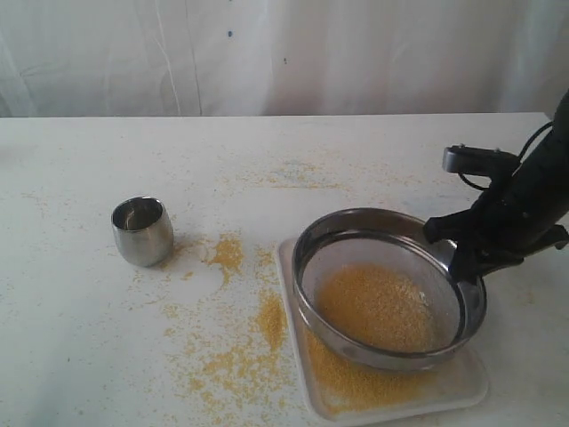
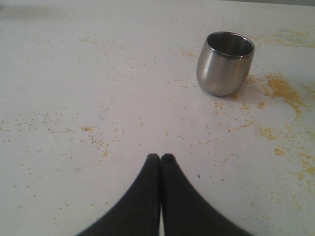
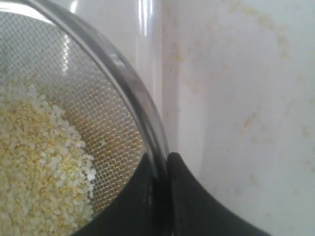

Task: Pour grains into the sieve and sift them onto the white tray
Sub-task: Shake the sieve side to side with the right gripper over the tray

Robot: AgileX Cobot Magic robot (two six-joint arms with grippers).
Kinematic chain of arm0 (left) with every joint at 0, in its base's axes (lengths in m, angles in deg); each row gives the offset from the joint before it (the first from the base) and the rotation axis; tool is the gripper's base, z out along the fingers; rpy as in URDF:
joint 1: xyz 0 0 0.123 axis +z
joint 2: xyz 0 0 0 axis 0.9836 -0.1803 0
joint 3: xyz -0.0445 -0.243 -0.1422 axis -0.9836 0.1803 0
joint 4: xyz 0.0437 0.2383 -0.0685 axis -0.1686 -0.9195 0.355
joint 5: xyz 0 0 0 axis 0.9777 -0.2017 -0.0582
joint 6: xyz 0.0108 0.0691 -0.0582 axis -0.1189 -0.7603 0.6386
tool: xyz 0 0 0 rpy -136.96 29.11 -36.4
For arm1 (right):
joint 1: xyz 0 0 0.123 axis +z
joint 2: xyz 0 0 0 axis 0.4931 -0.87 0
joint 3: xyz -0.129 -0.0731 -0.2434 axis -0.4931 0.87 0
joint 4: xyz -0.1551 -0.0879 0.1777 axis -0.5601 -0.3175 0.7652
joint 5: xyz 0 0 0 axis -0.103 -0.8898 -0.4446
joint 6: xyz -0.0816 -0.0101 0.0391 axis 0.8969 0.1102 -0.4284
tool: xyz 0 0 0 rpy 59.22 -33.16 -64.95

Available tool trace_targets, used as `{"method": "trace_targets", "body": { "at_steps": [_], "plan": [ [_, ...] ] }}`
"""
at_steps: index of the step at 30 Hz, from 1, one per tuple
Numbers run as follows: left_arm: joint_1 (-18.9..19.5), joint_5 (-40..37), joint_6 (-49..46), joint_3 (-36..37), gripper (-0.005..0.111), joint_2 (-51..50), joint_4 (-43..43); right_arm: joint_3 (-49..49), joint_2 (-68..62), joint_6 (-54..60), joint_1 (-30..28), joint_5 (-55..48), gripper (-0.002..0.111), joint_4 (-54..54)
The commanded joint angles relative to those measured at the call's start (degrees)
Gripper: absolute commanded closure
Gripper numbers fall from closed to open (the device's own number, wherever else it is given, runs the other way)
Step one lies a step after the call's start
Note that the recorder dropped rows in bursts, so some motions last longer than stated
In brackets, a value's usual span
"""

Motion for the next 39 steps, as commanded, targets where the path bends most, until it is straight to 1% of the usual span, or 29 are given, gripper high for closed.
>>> {"method": "trace_targets", "body": {
  "at_steps": [1,3,4,7,8,11,12,14,15,16,17,18,19,20,22,23,24,25,26,28,29,30,32,33,34,35,36,37,39],
  "plan": [
    [-0.3,0.0,-0.1,0.3,0.107,0.2,0.2,-0.5,0.5,-3.2,-0.3,5.0,0.108,2.3],
    [-0.3,0.0,-0.1,0.3,0.107,0.2,0.2,0.2,0.5,-2.9,-0.3,1.6,0.108,2.2],
    [-0.3,0.0,-0.1,0.3,0.107,0.2,0.2,0.7,0.5,-2.3,-0.3,3.6,0.108,2.3],
    [-0.3,0.0,-0.1,0.3,0.107,0.2,0.2,0.9,-0.3,-1.9,0.1,16.1,0.108,2.3],
    [-0.3,0.0,-0.1,0.3,0.107,0.2,0.2,0.8,-0.3,-2.7,0.1,15.7,0.108,2.3],
    [-0.3,0.0,-0.1,0.3,0.107,0.2,0.2,0.5,-0.1,-3.6,0.2,3.6,0.108,2.4],
    [-0.3,0.0,-0.1,0.3,0.107,0.2,0.2,0.8,-0.1,-3.2,0.2,4.2,0.108,4.0],
    [-0.3,0.0,-0.1,0.3,0.107,0.2,0.2,0.8,-0.3,-1.3,0.2,13.6,0.108,6.4],
    [-0.3,0.0,-0.1,0.3,0.107,0.2,-0.1,0.8,-0.4,-2.0,0.2,16.5,0.108,6.7],
    [-0.3,0.0,-0.1,0.3,0.107,0.2,-0.3,0.5,-0.3,-3.9,0.2,15.1,0.108,6.9],
    [-0.3,0.0,-0.1,0.3,0.107,0.2,-0.3,-0.1,0.0,-5.8,0.2,9.6,0.108,6.9],
    [-0.3,0.0,-0.1,0.3,0.107,0.2,-0.3,-0.4,0.5,-5.6,0.2,2.6,0.108,5.9],
    [-0.3,0.0,-0.1,0.3,0.107,0.2,-0.3,-0.4,0.8,-4.4,0.2,-1.8,0.108,5.5],
    [-0.3,0.0,-0.1,0.3,0.107,0.2,-0.3,-0.4,0.7,-3.2,0.5,-2.8,0.108,5.7],
    [-0.3,0.0,-0.1,0.3,0.107,0.2,-0.3,-0.4,0.7,-0.8,0.9,4.3,0.108,5.8],
    [-0.3,0.0,-0.1,0.3,0.107,0.2,-0.3,-0.4,0.6,-0.5,0.9,9.8,0.108,5.8],
    [-0.3,0.0,-0.1,0.3,0.107,0.2,-0.3,-0.4,0.6,-1.6,0.9,11.2,0.108,5.8],
    [-0.3,0.0,-0.1,0.3,0.107,0.2,-0.3,-0.6,0.6,-3.3,0.7,9.3,0.108,5.7],
    [-0.3,0.0,-0.1,0.3,0.107,0.2,-0.3,-0.7,0.8,-4.8,0.7,3.7,0.108,5.4],
    [-0.3,0.0,-0.1,0.3,0.107,0.2,-0.3,-0.3,1.0,-3.9,0.7,-2.9,0.108,5.0],
    [-0.3,0.0,-0.1,0.3,0.107,0.2,-0.3,0.4,1.0,-3.4,1.0,-3.3,0.108,5.2],
    [-0.3,0.0,-0.1,0.3,0.107,0.2,-0.3,0.5,1.0,-2.7,1.3,-1.0,0.108,5.3],
    [-0.3,0.0,-0.1,0.3,0.107,0.2,-0.3,0.7,0.9,-2.0,1.3,8.5,0.108,5.2],
    [-0.3,0.0,-0.1,0.3,0.107,0.2,-0.3,0.7,0.9,-3.6,1.3,6.9,0.108,5.4],
    [-0.3,0.0,-0.1,0.3,0.107,0.2,-0.3,0.7,1.2,-5.2,1.3,2.4,0.108,5.2],
    [-0.3,0.0,-0.1,0.3,0.107,0.2,-0.3,1.0,1.5,-5.3,1.3,-4.6,0.108,4.8],
    [-0.3,0.0,-0.1,0.3,0.107,0.2,-0.3,1.4,1.5,-4.3,1.4,-7.0,0.108,4.6],
    [-0.3,0.0,-0.1,0.3,0.107,0.2,-0.3,1.6,1.5,-2.9,1.5,-6.5,0.108,5.1],
    [-0.3,0.0,-0.1,0.3,0.107,0.2,-0.3,1.6,1.5,-0.7,1.5,2.1,0.108,5.6]
  ]
}}
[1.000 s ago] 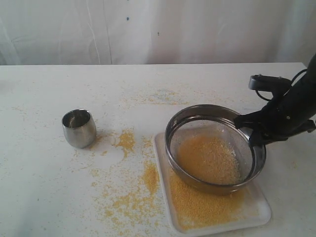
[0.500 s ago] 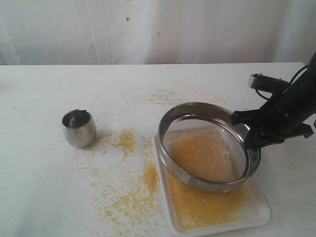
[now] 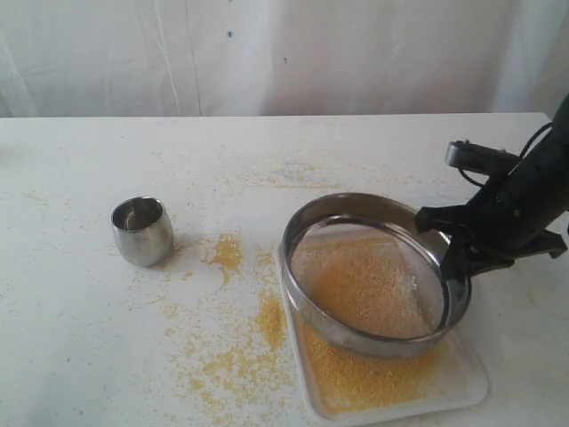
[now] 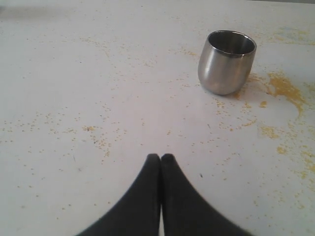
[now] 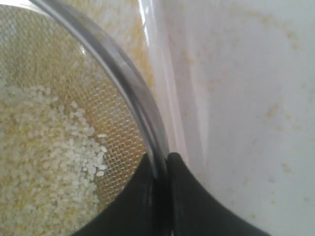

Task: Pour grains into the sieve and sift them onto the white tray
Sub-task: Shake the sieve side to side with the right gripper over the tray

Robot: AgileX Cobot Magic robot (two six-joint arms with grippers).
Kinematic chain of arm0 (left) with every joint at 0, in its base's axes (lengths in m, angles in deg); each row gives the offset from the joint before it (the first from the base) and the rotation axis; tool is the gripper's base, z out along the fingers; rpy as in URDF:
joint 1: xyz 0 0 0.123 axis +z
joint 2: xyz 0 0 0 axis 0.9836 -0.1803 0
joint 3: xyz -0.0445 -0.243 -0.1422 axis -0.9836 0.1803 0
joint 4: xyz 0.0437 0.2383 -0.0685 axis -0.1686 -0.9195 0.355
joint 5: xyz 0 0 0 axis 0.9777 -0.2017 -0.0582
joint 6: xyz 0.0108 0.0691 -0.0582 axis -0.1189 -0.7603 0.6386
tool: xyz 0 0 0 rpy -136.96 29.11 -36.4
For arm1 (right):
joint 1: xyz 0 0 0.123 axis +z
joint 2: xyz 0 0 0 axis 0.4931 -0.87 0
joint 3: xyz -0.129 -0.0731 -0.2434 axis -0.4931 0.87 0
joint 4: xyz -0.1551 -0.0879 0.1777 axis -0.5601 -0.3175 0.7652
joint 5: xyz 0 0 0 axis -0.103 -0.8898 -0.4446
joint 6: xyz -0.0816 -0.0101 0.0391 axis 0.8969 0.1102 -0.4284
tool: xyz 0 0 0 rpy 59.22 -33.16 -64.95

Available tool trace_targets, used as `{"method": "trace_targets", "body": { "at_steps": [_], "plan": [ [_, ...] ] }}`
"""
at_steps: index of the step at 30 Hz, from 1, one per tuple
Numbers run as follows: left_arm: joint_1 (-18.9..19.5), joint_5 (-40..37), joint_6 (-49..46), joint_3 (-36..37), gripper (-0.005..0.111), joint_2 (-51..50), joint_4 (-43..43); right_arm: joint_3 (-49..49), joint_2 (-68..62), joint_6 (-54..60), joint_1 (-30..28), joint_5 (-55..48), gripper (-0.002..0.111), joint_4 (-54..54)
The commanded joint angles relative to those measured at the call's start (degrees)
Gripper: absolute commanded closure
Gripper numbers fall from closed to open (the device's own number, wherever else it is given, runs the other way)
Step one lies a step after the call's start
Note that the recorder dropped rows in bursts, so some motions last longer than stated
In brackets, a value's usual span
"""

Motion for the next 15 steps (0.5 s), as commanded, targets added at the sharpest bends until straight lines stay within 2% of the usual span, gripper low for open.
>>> {"method": "trace_targets", "body": {
  "at_steps": [1,2,3,6,7,9,10,11,14,15],
  "plan": [
    [-0.3,-0.1,-0.1,0.3,0.107,0.2,0.5,0.4,1.0,3.1,0.2,9.6,0.108,2.1],
    [-0.3,-0.1,-0.1,0.3,0.107,0.2,0.5,0.4,1.1,0.6,0.0,11.3,0.108,2.1],
    [-0.3,-0.1,-0.1,0.3,0.107,0.2,0.5,0.4,1.3,-2.0,-0.1,8.7,0.108,2.0],
    [-0.3,-0.1,-0.1,0.3,0.107,0.2,0.5,0.8,1.7,-1.7,-0.1,-3.3,0.108,1.6],
    [-0.3,-0.1,-0.1,0.3,0.107,0.2,0.5,1.0,1.7,-0.2,0.2,-2.5,0.108,1.8],
    [-0.3,-0.1,-0.1,0.3,0.107,0.2,0.5,1.0,1.5,2.8,0.2,7.7,0.108,2.2],
    [-0.3,-0.1,-0.1,0.3,0.107,0.2,0.5,0.9,1.4,2.2,0.2,13.2,0.108,2.2],
    [-0.3,-0.1,-0.1,0.3,0.107,0.2,0.5,0.7,1.4,-0.2,0.0,13.2,0.108,2.1],
    [-0.3,-0.1,-0.1,0.3,0.107,0.2,0.5,0.5,2.2,-1.8,-0.1,-2.1,0.108,-0.1],
    [-0.3,-0.1,-0.1,0.3,0.107,0.2,0.5,1.0,2.2,-1.0,-0.1,-4.4,0.108,-0.4]
  ]
}}
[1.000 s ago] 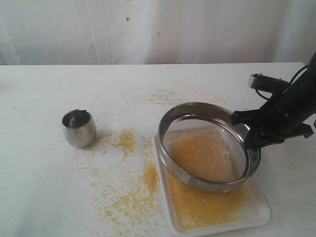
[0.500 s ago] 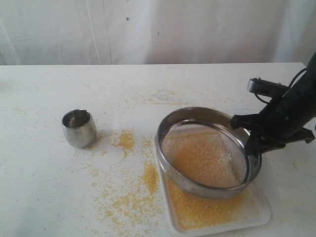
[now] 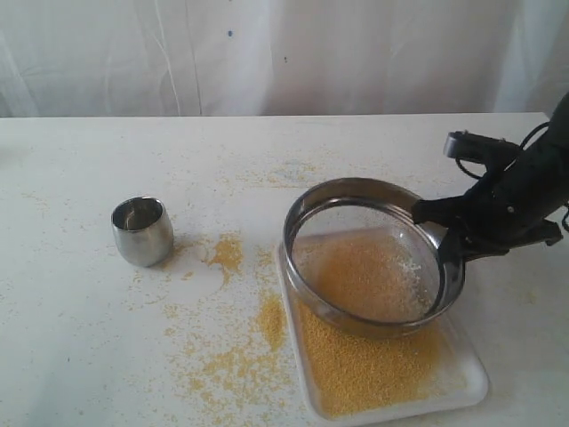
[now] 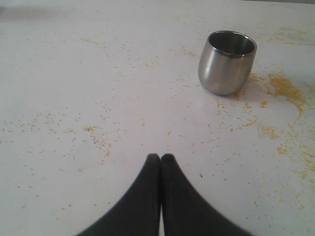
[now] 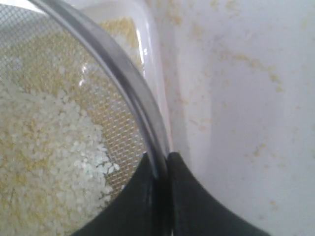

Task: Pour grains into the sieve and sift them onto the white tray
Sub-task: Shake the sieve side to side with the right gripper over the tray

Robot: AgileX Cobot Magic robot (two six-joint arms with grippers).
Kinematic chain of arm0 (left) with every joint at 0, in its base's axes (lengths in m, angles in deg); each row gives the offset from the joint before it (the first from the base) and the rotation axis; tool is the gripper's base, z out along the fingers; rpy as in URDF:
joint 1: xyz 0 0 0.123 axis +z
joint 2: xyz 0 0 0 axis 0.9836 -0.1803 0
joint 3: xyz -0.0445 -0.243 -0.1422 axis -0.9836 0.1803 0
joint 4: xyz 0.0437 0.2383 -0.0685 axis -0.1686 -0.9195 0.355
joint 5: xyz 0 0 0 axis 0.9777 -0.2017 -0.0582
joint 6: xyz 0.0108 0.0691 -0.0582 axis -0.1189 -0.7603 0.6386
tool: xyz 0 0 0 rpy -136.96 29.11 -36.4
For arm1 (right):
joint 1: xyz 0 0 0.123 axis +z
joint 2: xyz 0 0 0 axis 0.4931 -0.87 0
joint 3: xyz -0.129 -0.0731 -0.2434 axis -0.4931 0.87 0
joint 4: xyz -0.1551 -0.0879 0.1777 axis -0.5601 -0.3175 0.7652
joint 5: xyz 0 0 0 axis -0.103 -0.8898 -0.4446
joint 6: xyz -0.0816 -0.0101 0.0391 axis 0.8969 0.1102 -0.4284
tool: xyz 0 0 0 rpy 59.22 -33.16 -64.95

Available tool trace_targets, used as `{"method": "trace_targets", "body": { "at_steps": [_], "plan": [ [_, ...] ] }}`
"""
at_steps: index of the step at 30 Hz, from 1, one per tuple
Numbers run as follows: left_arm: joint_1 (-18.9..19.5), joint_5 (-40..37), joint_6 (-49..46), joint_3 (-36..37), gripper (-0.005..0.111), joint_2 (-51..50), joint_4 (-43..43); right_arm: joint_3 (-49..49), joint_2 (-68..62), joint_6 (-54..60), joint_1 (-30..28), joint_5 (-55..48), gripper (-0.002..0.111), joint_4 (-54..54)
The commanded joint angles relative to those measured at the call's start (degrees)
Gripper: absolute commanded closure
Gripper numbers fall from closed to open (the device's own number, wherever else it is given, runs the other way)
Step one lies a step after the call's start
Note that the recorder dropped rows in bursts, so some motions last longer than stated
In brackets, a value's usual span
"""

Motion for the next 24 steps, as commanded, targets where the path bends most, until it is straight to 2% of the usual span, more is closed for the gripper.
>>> {"method": "trace_targets", "body": {
  "at_steps": [1,4,5,9,10,14,16,18,19,22,24],
  "plan": [
    [-0.3,-0.1,-0.1,0.3,0.107,0.2,0.5,0.6,1.4,0.8,-0.3,-11.5,0.108,-0.1],
    [-0.3,-0.1,-0.1,0.3,0.107,0.2,0.5,0.3,1.2,2.6,-0.3,2.0,0.108,0.4],
    [-0.3,-0.1,-0.1,0.3,0.107,0.2,0.5,-0.1,1.2,1.5,-0.4,2.7,0.108,0.4],
    [-0.3,-0.1,-0.1,0.3,0.107,0.2,0.5,0.3,1.7,0.3,-0.3,-12.8,0.108,-0.5],
    [-0.3,-0.1,-0.1,0.3,0.107,0.2,0.5,0.5,1.7,1.0,-0.1,-11.8,0.108,-0.1],
    [-0.3,-0.1,-0.1,0.3,0.107,0.2,0.5,0.1,1.3,1.3,-0.2,4.3,0.108,0.3],
    [-0.3,-0.1,-0.1,0.3,0.107,0.2,0.5,-0.2,1.6,-3.1,-0.3,0.6,0.108,0.5],
    [-0.3,-0.1,-0.1,0.3,0.107,0.2,0.5,-0.1,1.8,-3.6,-0.3,-7.3,0.108,0.5],
    [-0.3,-0.1,-0.1,0.3,0.107,0.2,0.5,0.0,1.8,-3.5,-0.3,-7.7,0.108,0.7],
    [-0.3,-0.1,-0.1,0.3,0.107,0.2,0.5,0.2,1.0,-2.2,-0.1,5.7,0.108,1.3],
    [-0.3,-0.1,-0.1,0.3,0.107,0.2,0.5,-0.3,1.1,-4.2,-0.1,5.2,0.108,1.5]
  ]
}}
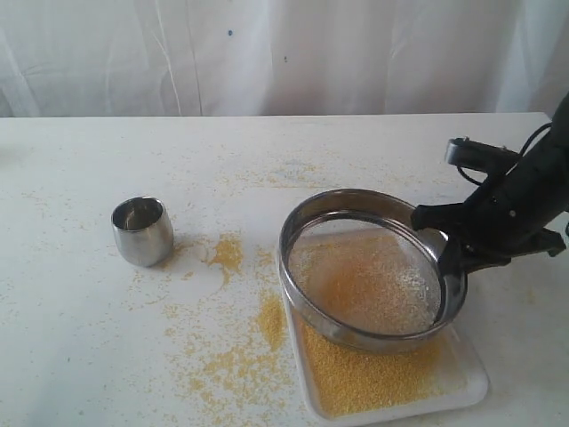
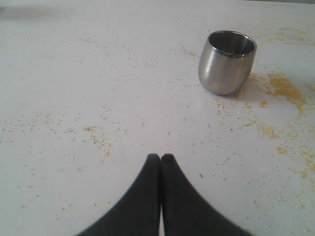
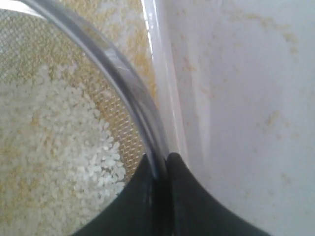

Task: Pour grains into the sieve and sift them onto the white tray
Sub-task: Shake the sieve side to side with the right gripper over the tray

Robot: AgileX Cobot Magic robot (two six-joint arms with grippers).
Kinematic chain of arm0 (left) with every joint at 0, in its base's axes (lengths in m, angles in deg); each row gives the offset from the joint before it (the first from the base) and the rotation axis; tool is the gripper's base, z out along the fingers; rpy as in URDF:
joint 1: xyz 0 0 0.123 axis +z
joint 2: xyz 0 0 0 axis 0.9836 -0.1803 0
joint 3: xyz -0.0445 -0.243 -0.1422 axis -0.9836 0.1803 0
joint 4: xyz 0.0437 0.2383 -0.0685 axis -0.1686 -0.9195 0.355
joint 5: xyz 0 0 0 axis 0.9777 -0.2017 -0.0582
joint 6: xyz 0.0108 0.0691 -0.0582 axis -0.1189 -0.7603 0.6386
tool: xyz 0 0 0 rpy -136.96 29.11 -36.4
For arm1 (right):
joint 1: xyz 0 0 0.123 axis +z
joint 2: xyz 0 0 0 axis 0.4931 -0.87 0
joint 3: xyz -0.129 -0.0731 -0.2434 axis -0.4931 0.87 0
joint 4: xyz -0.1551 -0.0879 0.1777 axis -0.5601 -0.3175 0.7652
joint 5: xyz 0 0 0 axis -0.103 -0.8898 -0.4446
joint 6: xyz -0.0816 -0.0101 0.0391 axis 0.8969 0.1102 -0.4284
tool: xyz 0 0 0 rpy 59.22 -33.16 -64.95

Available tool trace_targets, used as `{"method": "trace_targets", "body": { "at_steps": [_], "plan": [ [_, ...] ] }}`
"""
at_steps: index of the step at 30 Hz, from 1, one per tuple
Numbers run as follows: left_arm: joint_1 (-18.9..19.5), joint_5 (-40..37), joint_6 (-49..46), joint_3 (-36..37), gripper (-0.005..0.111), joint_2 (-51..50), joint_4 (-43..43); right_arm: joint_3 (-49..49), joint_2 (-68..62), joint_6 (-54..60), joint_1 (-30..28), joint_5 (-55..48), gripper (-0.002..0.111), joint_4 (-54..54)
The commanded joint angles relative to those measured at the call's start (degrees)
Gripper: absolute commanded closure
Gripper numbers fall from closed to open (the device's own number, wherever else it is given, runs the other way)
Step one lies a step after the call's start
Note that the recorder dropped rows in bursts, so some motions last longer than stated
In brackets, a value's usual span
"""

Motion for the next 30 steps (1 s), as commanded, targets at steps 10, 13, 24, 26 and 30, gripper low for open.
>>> {"method": "trace_targets", "body": {
  "at_steps": [10,13,24,26,30],
  "plan": [
    [-0.3,-0.1,0.0,0.3,0.107,0.2,0.5,-1.9,0.0,1.9,0.1,7.9,0.108,2.4],
    [-0.3,-0.1,0.0,0.3,0.107,0.2,0.5,-1.9,0.7,0.3,0.1,-3.0,0.108,2.4],
    [-0.3,-0.1,0.0,0.3,0.107,0.2,0.3,-1.1,1.1,-1.0,0.8,-4.9,0.108,4.9],
    [-0.3,-0.1,0.0,0.3,0.107,0.2,0.3,-0.8,0.7,2.1,1.5,1.4,0.108,5.1],
    [-0.3,-0.1,0.0,0.3,0.107,0.2,0.3,-1.0,0.8,-1.6,1.8,6.8,0.108,5.1]
  ]
}}
